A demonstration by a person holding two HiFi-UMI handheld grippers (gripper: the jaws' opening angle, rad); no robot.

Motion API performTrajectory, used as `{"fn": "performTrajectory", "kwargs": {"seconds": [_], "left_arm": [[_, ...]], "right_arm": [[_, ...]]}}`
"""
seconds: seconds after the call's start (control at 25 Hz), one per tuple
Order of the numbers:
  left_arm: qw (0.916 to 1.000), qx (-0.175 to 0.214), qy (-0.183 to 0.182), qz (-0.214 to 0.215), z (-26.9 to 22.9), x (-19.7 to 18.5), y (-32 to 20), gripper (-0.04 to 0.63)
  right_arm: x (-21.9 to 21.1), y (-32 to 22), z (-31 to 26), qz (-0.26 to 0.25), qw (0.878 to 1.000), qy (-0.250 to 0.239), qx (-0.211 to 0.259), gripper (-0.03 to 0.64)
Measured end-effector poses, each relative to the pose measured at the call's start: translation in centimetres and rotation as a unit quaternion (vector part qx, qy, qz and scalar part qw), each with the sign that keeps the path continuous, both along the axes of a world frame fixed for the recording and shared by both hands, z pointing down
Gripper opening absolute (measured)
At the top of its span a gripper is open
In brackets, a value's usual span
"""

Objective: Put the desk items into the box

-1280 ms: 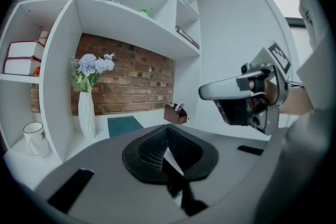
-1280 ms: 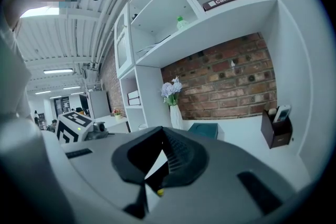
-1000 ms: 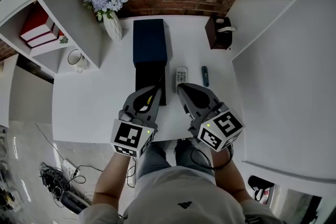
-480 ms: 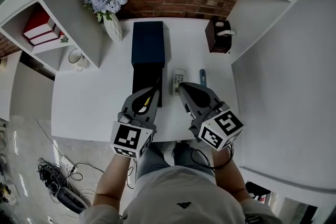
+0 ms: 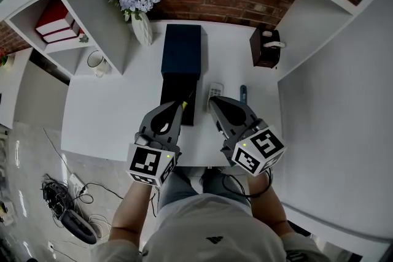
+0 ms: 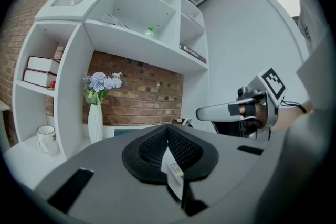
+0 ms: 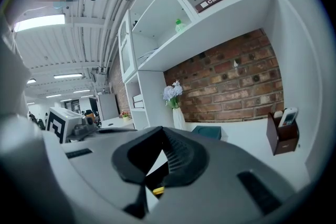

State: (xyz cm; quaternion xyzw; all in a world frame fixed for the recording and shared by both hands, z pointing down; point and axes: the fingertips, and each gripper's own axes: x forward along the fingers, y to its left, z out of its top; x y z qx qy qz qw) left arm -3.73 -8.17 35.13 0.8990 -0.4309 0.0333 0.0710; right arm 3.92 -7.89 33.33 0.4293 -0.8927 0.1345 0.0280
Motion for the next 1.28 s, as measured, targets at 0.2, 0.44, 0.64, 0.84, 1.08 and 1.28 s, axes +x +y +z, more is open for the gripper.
{"fn": "performTrajectory", "kwargs": {"seconds": [0.2, 0.44, 0.64, 0.84, 1.08, 1.28], "left_arm": [[0.9999, -0.002, -0.002, -0.013, 0.3, -0.1, -0.1, 0.011], [0.9996, 0.004, 0.0, -0.026, 0.2, 0.8, 0.1, 0.011], [0.9993, 0.007, 0.003, -0.036, 0.2, 2.3, 0.3, 0.011], [0.999, 0.007, 0.0, -0.045, 0.7, 4.3, 0.7, 0.011], [0.9986, 0.005, 0.002, -0.053, 1.0, 7.1, 1.2, 0.011], [0.9984, 0.004, 0.0, -0.056, 1.2, 9.2, 1.5, 0.011]], "right_arm": [[0.3, -0.5, 0.6, -0.004, 1.0, 0.005, -0.004, 0.009], [2.6, -1.1, 2.3, 0.009, 1.0, 0.015, -0.025, 0.009], [5.8, -1.4, 5.3, 0.025, 0.997, 0.037, -0.062, 0.011], [9.1, -1.4, 8.1, 0.03, 0.993, 0.06, -0.095, 0.012], [12.8, -1.2, 11.2, 0.028, 0.988, 0.075, -0.13, 0.014], [15.2, -0.9, 13.5, 0.028, 0.983, 0.086, -0.158, 0.058]]}}
